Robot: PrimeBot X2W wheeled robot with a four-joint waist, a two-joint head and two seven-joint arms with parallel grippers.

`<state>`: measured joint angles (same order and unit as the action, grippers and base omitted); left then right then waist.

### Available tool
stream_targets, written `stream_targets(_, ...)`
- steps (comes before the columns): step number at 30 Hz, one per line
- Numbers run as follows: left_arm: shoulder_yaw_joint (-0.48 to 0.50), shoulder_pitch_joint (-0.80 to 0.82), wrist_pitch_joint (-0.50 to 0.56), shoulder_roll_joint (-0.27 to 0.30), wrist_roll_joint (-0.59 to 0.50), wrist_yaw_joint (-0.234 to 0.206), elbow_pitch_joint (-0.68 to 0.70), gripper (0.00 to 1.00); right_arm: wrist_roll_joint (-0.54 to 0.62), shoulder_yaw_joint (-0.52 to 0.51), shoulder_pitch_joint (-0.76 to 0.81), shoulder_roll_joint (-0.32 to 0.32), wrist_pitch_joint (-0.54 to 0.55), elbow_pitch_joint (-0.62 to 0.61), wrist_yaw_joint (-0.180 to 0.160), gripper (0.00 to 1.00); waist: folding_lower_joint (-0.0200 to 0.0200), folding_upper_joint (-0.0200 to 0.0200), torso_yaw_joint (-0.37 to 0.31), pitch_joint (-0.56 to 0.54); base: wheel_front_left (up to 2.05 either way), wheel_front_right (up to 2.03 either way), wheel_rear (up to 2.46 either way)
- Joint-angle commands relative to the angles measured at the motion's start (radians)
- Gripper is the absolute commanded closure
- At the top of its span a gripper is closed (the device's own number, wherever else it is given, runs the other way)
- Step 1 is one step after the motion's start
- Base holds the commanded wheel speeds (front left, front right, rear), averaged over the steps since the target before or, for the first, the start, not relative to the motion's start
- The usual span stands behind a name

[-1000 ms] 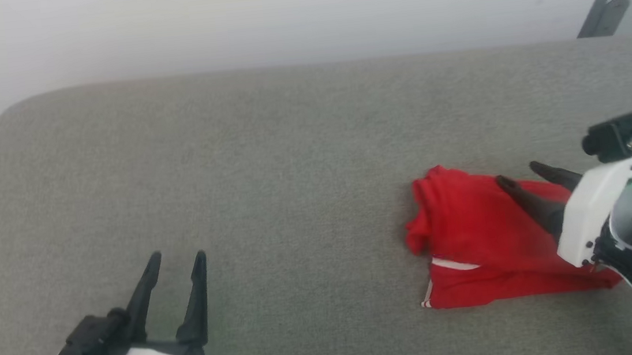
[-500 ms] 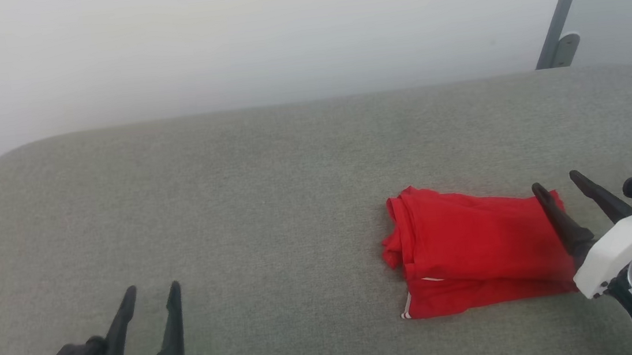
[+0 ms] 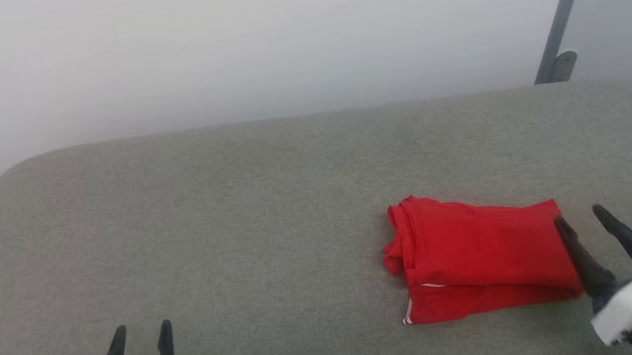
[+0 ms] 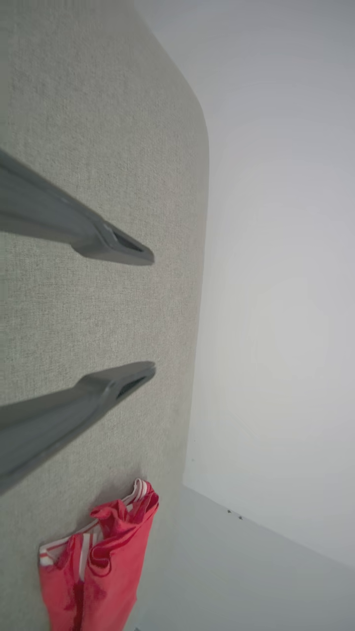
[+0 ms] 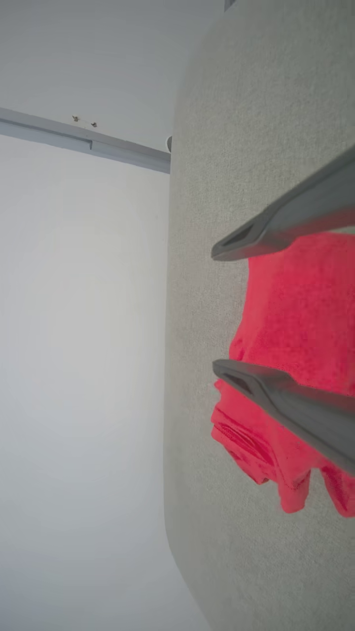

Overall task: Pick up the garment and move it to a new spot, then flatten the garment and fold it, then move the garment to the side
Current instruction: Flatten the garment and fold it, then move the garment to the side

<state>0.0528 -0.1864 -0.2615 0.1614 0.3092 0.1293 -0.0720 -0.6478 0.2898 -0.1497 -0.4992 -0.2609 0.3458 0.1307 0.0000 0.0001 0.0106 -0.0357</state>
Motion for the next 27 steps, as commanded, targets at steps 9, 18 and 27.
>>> stream_targets(9,0.034,-0.084,-0.005,-0.017,-0.007,0.001,0.076,0.0,0.053,-0.151,0.173,0.033,0.015,-0.14,0.0,0.0,0.0,-0.0001,0.016,0.003,0.0,0.0,0.0)
stream_targets(18,0.033,-0.068,-0.005,-0.024,-0.019,0.001,0.086,0.0,0.098,-0.213,0.212,0.08,0.069,-0.225,0.0,0.0,0.0,-0.0001,0.023,0.01,0.0,0.0,0.0)
stream_targets(27,0.03,-0.063,-0.005,-0.027,-0.016,0.001,0.082,0.0,0.112,-0.233,0.224,0.101,0.094,-0.258,0.0,0.0,0.0,-0.0001,0.027,0.016,0.0,0.0,0.0)
